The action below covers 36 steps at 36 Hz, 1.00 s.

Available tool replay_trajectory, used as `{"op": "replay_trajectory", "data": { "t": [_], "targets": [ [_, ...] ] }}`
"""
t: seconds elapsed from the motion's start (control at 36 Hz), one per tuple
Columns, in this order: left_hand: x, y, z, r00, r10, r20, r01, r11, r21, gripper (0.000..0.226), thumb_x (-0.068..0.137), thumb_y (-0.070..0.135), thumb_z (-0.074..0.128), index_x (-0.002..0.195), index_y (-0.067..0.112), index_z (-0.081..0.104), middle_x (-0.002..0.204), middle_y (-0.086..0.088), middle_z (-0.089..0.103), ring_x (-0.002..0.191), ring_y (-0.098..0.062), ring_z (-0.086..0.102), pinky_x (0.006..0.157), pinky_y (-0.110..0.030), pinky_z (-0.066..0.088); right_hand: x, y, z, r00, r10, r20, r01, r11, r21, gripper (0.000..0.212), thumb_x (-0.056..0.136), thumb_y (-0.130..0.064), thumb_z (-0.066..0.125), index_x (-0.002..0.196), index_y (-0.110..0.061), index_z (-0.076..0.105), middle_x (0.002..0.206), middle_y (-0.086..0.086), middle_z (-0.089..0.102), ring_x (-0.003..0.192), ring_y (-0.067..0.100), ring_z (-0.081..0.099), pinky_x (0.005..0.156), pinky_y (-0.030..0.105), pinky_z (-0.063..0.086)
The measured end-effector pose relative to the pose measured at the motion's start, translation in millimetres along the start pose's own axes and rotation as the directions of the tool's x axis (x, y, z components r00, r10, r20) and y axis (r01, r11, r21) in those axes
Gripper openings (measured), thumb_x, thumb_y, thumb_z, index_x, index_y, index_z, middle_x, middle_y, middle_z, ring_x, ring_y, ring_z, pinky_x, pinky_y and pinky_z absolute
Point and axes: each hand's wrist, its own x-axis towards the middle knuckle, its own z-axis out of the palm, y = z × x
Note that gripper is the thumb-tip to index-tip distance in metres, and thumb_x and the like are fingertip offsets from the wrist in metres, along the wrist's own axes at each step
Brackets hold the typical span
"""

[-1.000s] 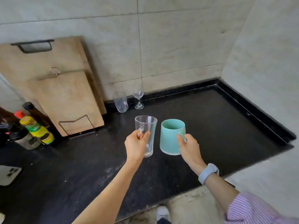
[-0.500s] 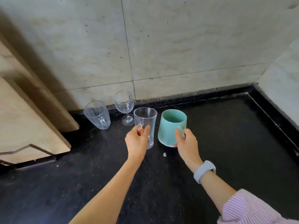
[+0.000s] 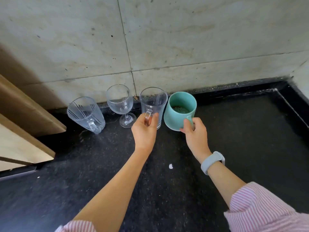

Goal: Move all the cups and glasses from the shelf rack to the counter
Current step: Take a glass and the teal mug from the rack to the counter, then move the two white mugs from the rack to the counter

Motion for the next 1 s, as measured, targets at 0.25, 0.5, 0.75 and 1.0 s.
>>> {"op": "replay_trajectory", "data": {
  "t": [0.25, 0.5, 0.75, 1.0],
  "targets": [
    [5.9, -5.6, -0.2, 0.998, -0.038, 0.052, 0.034, 0.997, 0.066, 0.029, 0.088, 0.028, 0.058, 0.066, 0.015, 0.046, 0.062, 0.002, 0.048, 0.055, -0.003, 0.040, 0.055, -0.011, 0.035, 5.0, -4.7, -2.9, 0.998, -0.039, -0.041, 0.033, 0.990, -0.137, 0.022, 0.091, -0.022, 0.052, 0.092, -0.001, 0.058, 0.084, 0.014, 0.058, 0.080, 0.024, 0.054, 0.071, 0.033, 0.042],
    [1.0, -11.6, -0.9, 0.973, -0.024, 0.231, -0.040, 0.963, 0.268, 0.017, 0.086, 0.027, 0.058, 0.101, 0.022, 0.051, 0.106, -0.004, 0.062, 0.098, -0.018, 0.057, 0.086, -0.034, 0.046, 0.7, -10.4, -0.7, 0.997, -0.006, -0.082, -0.015, 0.968, -0.250, 0.027, 0.091, -0.025, 0.053, 0.101, -0.001, 0.058, 0.100, 0.018, 0.059, 0.085, 0.020, 0.050, 0.072, 0.030, 0.036],
    [-15.3, -1.7, -34.3, 0.970, -0.089, 0.225, -0.018, 0.900, 0.435, 0.051, 0.087, 0.025, 0.059, 0.133, 0.012, 0.040, 0.134, -0.008, 0.049, 0.124, -0.022, 0.046, 0.098, -0.030, 0.038, -24.8, -30.9, -11.3, 0.997, 0.005, 0.083, 0.029, 0.918, -0.396, 0.046, 0.091, -0.018, 0.053, 0.133, -0.008, 0.038, 0.130, 0.014, 0.049, 0.121, 0.026, 0.046, 0.096, 0.034, 0.041],
    [-49.0, 42.2, -155.9, 0.969, -0.083, 0.232, -0.108, 0.703, 0.703, 0.048, 0.093, 0.027, 0.049, 0.137, 0.015, 0.036, 0.143, -0.005, 0.038, 0.130, -0.025, 0.038, 0.103, -0.044, 0.038, -83.6, -95.8, 16.0, 0.908, -0.274, 0.316, 0.417, 0.658, -0.628, 0.034, 0.091, -0.022, 0.044, 0.121, -0.009, 0.054, 0.128, 0.011, 0.055, 0.121, 0.029, 0.044, 0.102, 0.042, 0.035]
  ]
}}
